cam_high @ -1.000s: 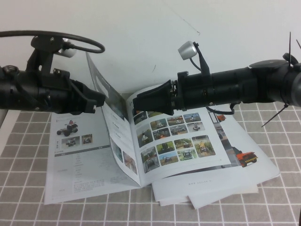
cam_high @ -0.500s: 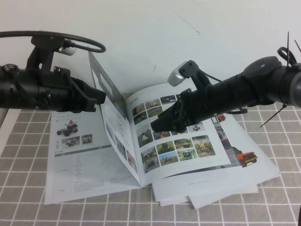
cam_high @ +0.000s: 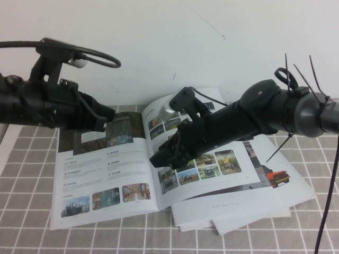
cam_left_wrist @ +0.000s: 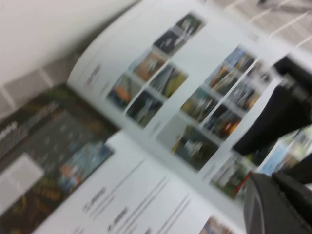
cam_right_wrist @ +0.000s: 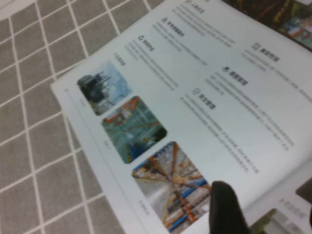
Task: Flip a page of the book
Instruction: Open the closed book
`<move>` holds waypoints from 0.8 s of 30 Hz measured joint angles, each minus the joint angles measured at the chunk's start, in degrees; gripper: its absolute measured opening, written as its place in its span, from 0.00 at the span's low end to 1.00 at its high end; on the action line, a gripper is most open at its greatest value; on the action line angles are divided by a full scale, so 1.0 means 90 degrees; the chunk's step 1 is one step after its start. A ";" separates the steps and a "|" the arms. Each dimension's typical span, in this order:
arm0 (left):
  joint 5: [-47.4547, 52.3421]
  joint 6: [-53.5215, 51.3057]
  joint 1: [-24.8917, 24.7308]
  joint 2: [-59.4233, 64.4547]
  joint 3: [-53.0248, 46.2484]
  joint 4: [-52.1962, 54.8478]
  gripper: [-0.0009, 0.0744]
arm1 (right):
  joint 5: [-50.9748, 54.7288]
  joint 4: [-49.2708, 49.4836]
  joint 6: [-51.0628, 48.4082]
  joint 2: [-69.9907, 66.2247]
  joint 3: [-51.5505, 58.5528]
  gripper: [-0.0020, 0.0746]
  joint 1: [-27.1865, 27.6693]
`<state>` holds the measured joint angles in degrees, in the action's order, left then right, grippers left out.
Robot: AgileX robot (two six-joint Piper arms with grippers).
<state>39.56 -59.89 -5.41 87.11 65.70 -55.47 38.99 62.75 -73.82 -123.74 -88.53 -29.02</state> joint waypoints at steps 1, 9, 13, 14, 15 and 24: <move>-0.0014 0.0104 0.0000 0.0039 0.0000 0.0158 0.01 | -0.0077 -0.0014 0.0034 -0.0012 0.0000 0.49 0.0000; -0.0100 0.0567 0.0000 0.1172 -0.0065 0.0620 0.01 | -0.0406 -0.0697 0.0629 -0.0012 0.0000 0.48 0.0515; -0.0159 0.0567 0.0000 0.1718 -0.0076 0.0594 0.01 | -0.0420 -0.1448 0.1251 -0.0087 0.0000 0.48 0.0870; -0.0170 0.0567 0.0000 0.1866 -0.0076 0.0607 0.01 | -0.0420 -0.1594 0.1424 -0.0146 0.0000 0.48 0.0950; -0.0173 0.0567 0.0000 0.1991 -0.0076 0.0632 0.01 | -0.0420 -0.1696 0.1589 -0.0203 -0.0002 0.48 0.1012; -0.0220 0.0567 0.0000 0.2809 -0.0076 0.0615 0.01 | -0.0141 -0.2026 0.1895 -0.0527 -0.0102 0.46 0.1181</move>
<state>37.58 -54.78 -5.41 112.39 65.01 -49.93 37.72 44.52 -56.77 -128.48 -89.45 -18.39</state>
